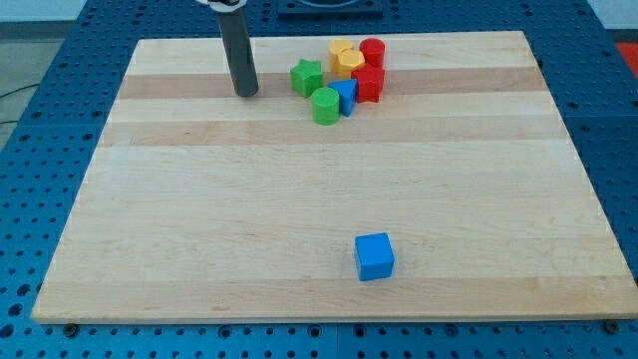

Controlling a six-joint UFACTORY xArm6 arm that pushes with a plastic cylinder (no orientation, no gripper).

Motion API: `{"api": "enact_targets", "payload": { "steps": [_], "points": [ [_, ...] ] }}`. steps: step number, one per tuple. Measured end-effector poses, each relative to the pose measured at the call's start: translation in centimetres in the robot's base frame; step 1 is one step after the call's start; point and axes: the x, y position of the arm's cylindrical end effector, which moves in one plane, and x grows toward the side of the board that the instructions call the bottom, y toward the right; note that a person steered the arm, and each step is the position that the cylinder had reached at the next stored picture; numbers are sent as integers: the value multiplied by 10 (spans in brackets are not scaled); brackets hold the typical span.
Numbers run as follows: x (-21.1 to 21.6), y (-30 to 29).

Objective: Place the blue triangle in between the red blocks

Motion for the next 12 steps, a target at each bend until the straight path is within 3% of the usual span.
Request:
{"api": "enact_targets", "payload": {
  "steps": [2,3,5,7,9,10,12],
  "points": [
    [-100,64],
    [-101,97],
    [-33,155],
    [-4,188],
    [92,189],
    [123,262],
    [266,279]
  ]
}}
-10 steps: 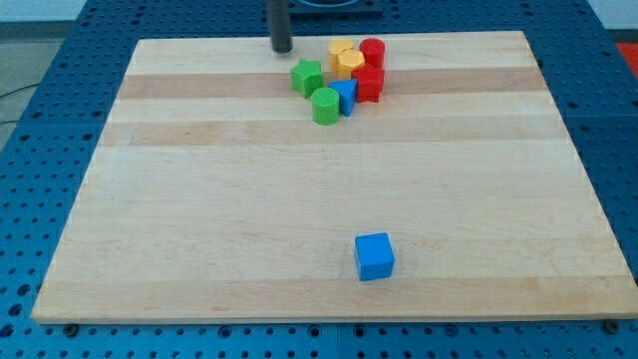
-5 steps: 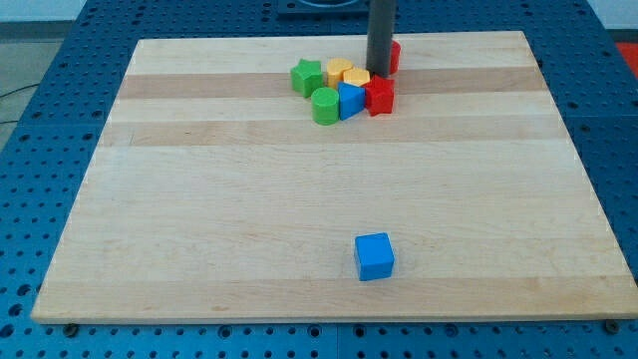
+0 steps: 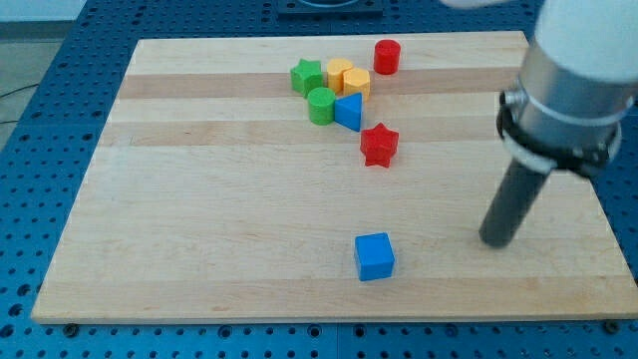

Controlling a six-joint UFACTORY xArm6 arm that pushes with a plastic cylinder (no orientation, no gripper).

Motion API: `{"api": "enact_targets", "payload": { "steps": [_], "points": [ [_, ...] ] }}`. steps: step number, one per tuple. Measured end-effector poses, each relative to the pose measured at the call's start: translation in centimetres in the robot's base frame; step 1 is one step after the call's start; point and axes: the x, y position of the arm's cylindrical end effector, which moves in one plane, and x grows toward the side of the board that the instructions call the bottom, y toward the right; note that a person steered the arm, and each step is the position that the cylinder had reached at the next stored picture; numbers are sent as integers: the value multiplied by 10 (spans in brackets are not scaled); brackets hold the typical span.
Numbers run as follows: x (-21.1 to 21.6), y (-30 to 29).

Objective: Place the blue triangle in between the red blocks

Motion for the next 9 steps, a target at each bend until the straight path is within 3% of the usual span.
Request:
{"api": "enact_targets", "payload": {
  "steps": [2,4,6,7,8,9],
  "points": [
    [26,-51],
    [3,-171],
    [-118,-184],
    [-151,-150],
    [-195,-168],
    [-216,-129]
  ]
}}
